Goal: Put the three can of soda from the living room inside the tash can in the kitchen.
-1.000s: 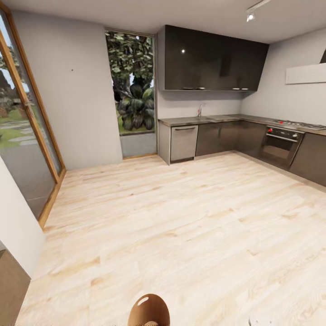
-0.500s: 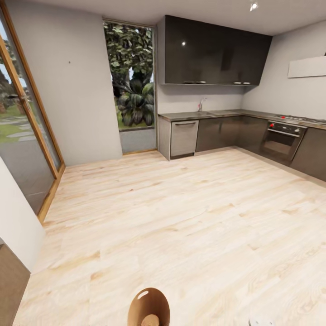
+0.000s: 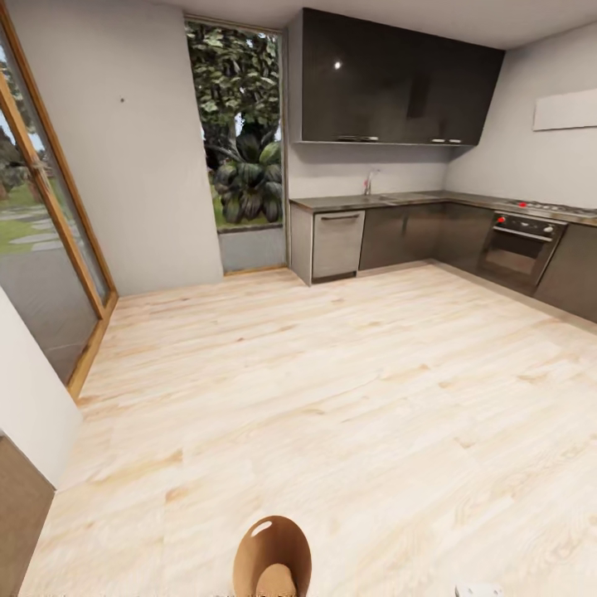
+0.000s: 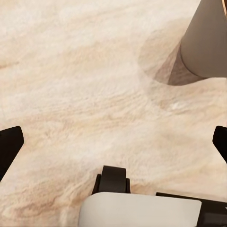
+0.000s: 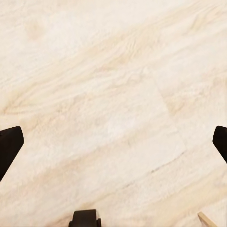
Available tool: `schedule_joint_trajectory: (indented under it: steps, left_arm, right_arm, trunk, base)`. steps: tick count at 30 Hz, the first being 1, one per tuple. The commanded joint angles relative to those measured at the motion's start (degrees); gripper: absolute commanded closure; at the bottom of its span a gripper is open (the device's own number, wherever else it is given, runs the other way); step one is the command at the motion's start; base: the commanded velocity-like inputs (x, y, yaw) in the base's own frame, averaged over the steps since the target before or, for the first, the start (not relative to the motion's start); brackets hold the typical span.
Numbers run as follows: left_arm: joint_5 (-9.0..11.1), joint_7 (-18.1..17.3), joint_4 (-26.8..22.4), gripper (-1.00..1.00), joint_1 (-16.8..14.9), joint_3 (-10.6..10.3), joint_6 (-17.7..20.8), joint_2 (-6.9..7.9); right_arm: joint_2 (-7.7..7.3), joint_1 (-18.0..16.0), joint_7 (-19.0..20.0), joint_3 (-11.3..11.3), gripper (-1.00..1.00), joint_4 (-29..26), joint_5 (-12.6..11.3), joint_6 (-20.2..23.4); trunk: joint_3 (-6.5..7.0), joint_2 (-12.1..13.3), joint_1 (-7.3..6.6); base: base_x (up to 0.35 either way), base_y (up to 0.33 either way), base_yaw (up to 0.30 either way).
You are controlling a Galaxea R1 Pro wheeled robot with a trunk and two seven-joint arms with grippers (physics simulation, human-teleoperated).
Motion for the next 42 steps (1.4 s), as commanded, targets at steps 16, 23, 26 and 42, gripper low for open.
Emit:
schedule_joint_trajectory:
  steps: [16, 23, 26, 42]
  left_arm:
    - [-0.02, -0.02, -0.18, -1.0, 0.0, 0.03, 0.0, -0.04]
    - [-0.02, -0.02, -0.32, -1.0, 0.0, 0.03, 0.0, -0.02]
    - [-0.02, -0.02, -0.41, -1.0, 0.0, 0.03, 0.0, 0.0]
    - [0.07, -0.02, -0.43, -1.0, 0.0, 0.03, 0.0, 0.0]
  right_arm:
    - [-0.06, 0.0, -0.05, 0.02, -1.0, 0.14, -0.32, 0.01]
    - [-0.07, 0.0, -0.02, 0.09, -1.0, 1.55, -0.27, -0.04]
    - [-0.11, 0.0, -0.08, 0.09, -1.0, 1.8, -0.26, -0.12]
    - [-0.14, 0.0, -0.26, 0.0, -1.0, 1.94, -0.35, -0.16]
  trunk:
    - [-4.37, -6.43, 3.52]
    - [-5.86, -9.24, 5.06]
    - [-6.63, -10.44, 5.72]
    - [-10.96, -16.86, 9.23]
  base:
    - [0.0, 0.0, 0.0]
    - [0.0, 0.0, 0.0]
    - [0.0, 0.0, 0.0]
    - [0.0, 0.0, 0.0]
